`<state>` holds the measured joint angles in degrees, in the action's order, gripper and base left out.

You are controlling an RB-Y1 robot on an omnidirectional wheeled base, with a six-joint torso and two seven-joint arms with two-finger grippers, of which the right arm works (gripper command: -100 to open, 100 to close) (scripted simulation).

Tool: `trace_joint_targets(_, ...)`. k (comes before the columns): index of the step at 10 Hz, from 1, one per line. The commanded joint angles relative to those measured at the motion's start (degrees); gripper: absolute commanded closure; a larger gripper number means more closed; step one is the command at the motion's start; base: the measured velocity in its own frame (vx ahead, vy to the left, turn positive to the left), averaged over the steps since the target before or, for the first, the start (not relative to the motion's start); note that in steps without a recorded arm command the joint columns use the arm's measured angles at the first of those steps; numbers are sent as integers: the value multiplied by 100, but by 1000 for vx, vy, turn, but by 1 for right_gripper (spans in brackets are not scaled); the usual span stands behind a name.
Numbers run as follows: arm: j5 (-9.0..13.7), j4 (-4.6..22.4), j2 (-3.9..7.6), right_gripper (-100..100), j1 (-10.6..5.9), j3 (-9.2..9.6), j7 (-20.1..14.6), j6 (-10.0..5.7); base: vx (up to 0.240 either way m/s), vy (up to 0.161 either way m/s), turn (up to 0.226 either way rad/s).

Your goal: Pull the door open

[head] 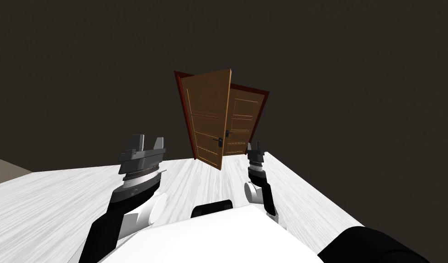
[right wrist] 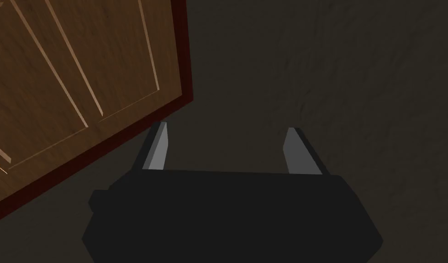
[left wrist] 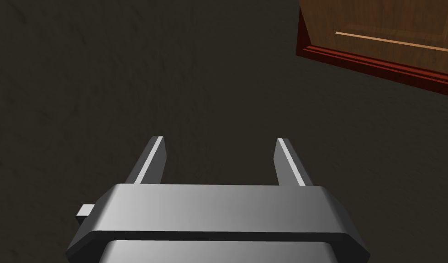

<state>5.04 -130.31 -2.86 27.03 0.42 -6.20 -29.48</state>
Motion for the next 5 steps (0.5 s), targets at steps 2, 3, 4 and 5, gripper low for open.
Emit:
trace_joint_targets(2, 10, 276, 124, -100, -116, -61, -4, 59, 184, -54, 62)
trace_joint_targets(3, 12, 340, 149, -100, -142, -75, -5, 73, 111, -24, 32)
trace_joint_targets(4, 18, 493, 207, -100, -206, -109, -7, 106, 125, -19, 62)
trace_joint_targets(5, 24, 658, 266, -100, -275, -145, -9, 141, 159, -26, 77)
